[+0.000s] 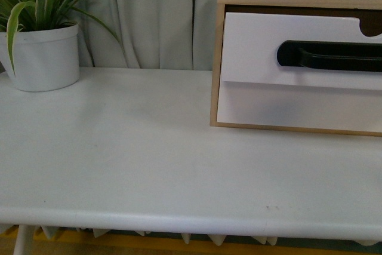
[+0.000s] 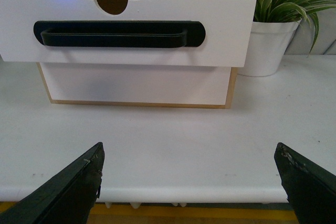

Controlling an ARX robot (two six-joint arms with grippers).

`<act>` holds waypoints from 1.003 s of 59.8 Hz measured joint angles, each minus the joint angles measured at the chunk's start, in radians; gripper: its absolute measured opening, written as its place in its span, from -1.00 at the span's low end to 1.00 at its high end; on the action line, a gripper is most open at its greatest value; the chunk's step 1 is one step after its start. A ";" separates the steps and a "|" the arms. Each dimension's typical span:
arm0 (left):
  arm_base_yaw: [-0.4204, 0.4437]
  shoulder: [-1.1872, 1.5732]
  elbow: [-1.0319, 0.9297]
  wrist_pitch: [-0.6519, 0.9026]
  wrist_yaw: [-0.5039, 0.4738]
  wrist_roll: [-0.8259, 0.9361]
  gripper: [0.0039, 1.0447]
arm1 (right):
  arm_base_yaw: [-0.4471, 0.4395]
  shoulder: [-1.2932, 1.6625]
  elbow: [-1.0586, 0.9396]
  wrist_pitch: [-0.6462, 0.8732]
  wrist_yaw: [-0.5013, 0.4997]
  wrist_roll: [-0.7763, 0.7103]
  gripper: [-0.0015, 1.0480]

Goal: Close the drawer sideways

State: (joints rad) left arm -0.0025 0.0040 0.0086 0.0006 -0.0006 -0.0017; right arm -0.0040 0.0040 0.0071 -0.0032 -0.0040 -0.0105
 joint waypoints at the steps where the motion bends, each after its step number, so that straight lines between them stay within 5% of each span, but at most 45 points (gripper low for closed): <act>1: 0.000 0.000 0.000 0.000 0.000 0.000 0.88 | 0.000 0.000 0.000 0.000 0.000 0.000 0.82; 60: 0.000 0.000 0.000 0.000 0.000 0.000 0.88 | 0.000 0.000 0.000 0.000 0.000 0.000 0.82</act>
State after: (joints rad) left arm -0.0025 0.0040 0.0086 0.0006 -0.0006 -0.0017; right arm -0.0040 0.0040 0.0071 -0.0032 -0.0040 -0.0105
